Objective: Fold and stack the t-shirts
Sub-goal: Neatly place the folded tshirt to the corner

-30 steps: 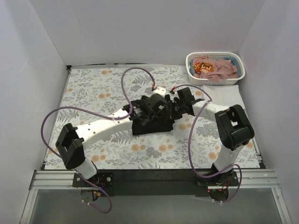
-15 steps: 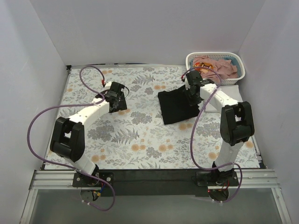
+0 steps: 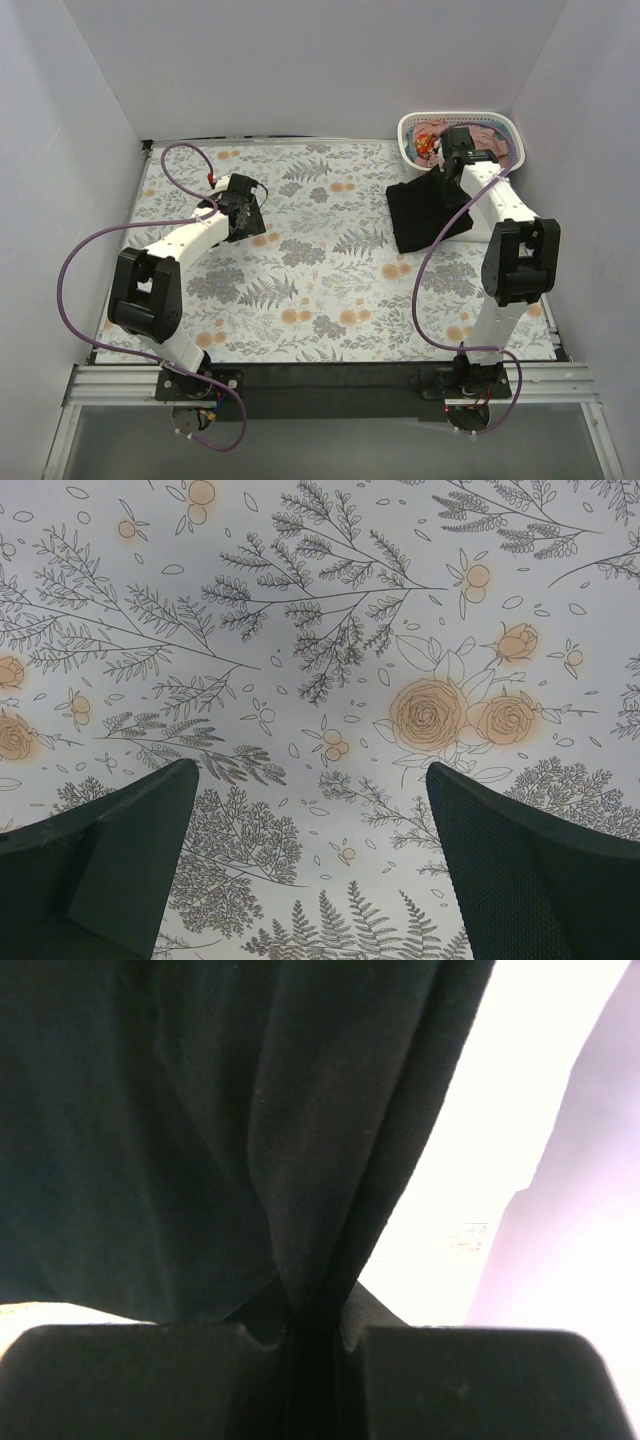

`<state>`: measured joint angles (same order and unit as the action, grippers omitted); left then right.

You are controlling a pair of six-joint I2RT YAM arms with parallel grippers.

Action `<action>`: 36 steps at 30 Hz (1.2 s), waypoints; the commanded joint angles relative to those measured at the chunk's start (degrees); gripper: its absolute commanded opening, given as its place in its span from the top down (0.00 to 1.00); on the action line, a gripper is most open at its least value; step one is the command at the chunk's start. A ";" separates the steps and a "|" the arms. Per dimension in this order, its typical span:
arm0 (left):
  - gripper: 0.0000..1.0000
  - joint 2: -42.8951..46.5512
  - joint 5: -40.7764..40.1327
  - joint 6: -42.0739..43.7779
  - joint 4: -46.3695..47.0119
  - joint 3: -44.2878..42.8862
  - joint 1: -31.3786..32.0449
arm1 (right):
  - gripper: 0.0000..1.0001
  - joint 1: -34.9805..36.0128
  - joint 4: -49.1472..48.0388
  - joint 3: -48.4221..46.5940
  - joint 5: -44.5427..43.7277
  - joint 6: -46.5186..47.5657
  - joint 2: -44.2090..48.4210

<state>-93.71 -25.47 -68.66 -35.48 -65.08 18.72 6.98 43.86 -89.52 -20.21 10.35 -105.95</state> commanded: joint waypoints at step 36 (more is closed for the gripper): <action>0.06 2.48 5.17 0.02 1.38 0.13 -2.11 | 0.99 -10.40 2.38 -10.51 -5.20 -7.71 1.80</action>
<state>-93.71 -20.53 -68.82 -34.70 -65.08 16.97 -1.54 50.54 -98.17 -24.36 4.38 -106.45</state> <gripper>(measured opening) 0.945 0.107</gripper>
